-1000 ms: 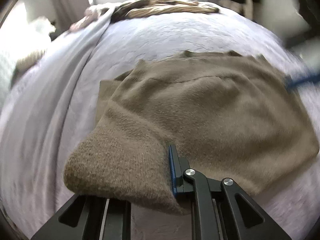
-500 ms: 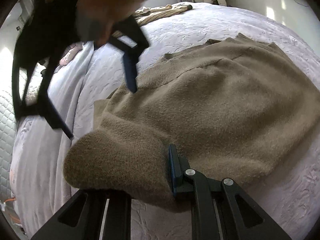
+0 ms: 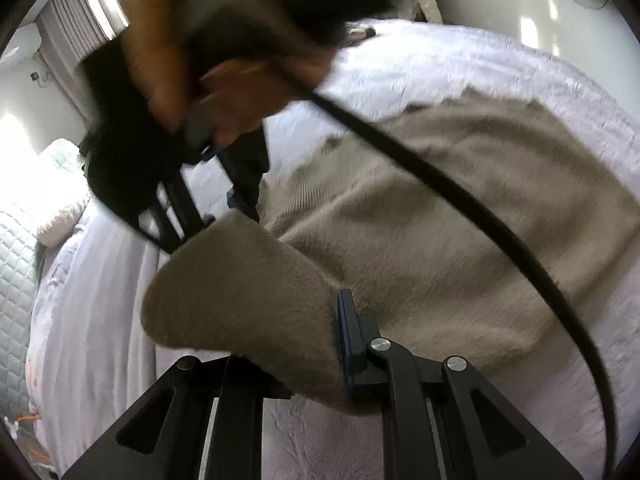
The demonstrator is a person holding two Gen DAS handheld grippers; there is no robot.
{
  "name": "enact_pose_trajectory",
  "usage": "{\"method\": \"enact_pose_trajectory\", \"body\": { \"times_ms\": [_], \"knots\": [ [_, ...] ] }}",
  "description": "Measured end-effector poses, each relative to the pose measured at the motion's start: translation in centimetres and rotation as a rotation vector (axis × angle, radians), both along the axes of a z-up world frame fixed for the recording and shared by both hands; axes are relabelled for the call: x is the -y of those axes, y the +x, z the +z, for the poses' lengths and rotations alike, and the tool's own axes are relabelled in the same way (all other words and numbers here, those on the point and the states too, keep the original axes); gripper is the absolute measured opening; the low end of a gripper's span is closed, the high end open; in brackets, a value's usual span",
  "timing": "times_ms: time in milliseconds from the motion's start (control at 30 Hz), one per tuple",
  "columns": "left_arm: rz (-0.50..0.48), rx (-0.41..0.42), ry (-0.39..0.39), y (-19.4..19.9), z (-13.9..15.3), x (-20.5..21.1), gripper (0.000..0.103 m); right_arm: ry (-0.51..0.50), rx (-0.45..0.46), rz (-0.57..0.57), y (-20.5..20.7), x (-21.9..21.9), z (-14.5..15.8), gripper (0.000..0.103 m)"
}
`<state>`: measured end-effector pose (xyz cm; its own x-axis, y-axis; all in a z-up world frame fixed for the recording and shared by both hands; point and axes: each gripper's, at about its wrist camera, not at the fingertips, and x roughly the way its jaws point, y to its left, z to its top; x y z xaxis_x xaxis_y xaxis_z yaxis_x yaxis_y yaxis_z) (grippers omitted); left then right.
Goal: Fold small clothes
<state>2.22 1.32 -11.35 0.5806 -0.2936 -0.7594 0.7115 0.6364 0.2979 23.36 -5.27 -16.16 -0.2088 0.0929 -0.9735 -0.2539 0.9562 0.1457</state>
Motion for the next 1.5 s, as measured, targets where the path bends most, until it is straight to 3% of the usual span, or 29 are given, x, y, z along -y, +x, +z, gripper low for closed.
{"method": "enact_pose_trajectory", "body": {
  "times_ms": [200,367,533,700,833,900,967,1000,1033,1067,1233,1367,1400,1433,1467,1500],
  "knots": [
    [-0.127,0.047,-0.075,-2.4,5.1,3.1,0.017,0.309,0.182,-0.281,-4.5,10.2,7.5,0.018],
    [-0.307,0.064,-0.105,-6.4,7.9,7.8,0.017,0.406,0.338,-0.483,-10.4,19.0,12.0,0.018],
    [-0.456,0.038,-0.086,-10.5,7.5,12.7,0.017,0.437,0.465,-0.704,-18.3,27.3,13.6,0.016],
    [-0.572,-0.043,-0.022,-14.0,3.9,17.0,0.017,0.451,0.518,-0.906,-26.9,34.8,10.7,0.014],
    [-0.625,-0.089,0.064,-16.2,0.4,18.0,0.017,0.497,0.465,-1.082,-32.4,38.9,5.5,0.014],
    [-0.631,-0.078,0.071,-16.7,0.2,17.9,0.017,0.581,0.431,-1.149,-34.2,40.1,3.4,0.017],
    [-0.625,-0.089,0.062,-16.6,0.5,17.7,0.017,0.668,0.431,-1.179,-35.1,39.8,2.7,0.019],
    [-0.623,-0.091,0.062,-16.4,0.6,17.7,0.017,0.708,0.434,-1.18,-35.3,39.4,2.3,0.026],
    [-0.62,-0.089,0.061,-16.2,0.7,17.6,0.017,0.731,0.432,-1.179,-35.5,39.1,1.8,0.047],
    [-0.618,-0.089,0.057,-16.2,1.0,17.6,0.017,0.751,0.424,-1.175,-35.5,38.9,1.2,0.058],
    [-0.587,-0.083,0.028,-14.3,1.8,17.4,0.017,0.852,0.391,-1.131,-34.5,38.1,-0.5,0.06],
    [-0.5,-0.116,-0.012,-13.0,3.6,16.2,0.018,0.81,0.361,-1.102,-31.6,37.4,-1.8,0.06],
    [-0.473,-0.139,-0.019,-12.5,3.8,16.0,0.028,0.824,0.361,-1.104,-31.4,37.5,-2.0,0.06],
    [-0.429,-0.163,-0.029,-11.6,4.1,15.8,0.062,0.843,0.366,-1.104,-31.3,37.8,-2.0,0.06],
    [-0.366,-0.175,-0.051,-10.5,4.6,15.4,0.077,0.855,0.372,-1.099,-30.9,37.8,-2.1,0.06],
    [-0.308,-0.18,-0.088,-9.4,5.2,14.8,0.082,0.865,0.373,-1.092,-30.4,37.7,-2.1,0.06]
  ]
}}
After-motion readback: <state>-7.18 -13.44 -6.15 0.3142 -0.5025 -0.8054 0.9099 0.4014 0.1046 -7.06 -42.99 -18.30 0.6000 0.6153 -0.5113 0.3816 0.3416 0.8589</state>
